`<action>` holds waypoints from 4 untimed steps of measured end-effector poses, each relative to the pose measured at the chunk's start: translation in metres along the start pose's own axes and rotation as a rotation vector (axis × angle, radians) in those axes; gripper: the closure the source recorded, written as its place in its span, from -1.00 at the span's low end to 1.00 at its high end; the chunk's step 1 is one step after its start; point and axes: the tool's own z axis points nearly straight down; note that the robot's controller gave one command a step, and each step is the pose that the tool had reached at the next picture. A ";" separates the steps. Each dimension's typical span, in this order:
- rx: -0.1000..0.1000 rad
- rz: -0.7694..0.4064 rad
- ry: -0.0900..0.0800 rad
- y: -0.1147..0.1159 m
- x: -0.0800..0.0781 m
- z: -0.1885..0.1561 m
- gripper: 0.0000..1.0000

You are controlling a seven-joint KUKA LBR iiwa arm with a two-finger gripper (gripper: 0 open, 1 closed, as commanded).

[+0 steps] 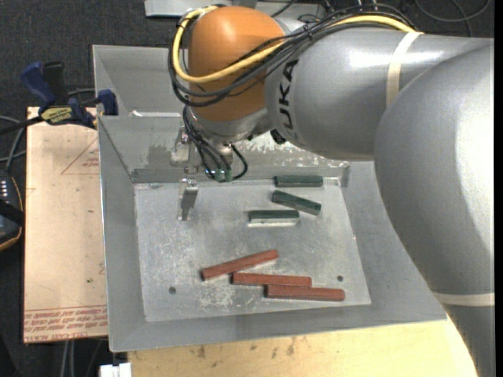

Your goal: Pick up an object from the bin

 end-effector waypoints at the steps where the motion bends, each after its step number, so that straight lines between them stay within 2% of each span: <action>1: -0.001 0.003 -0.008 -0.001 -0.002 -0.005 -1.00; 2: -0.001 -0.126 -0.009 -0.006 0.038 0.048 -1.00; 3: 0.003 -0.256 0.001 -0.055 0.093 0.073 -1.00; 4: 0.000 -0.216 -0.006 -0.072 0.095 0.070 -1.00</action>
Offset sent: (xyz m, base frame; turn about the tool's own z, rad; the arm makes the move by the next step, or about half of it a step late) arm -0.0977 -0.0158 -0.1286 -0.3157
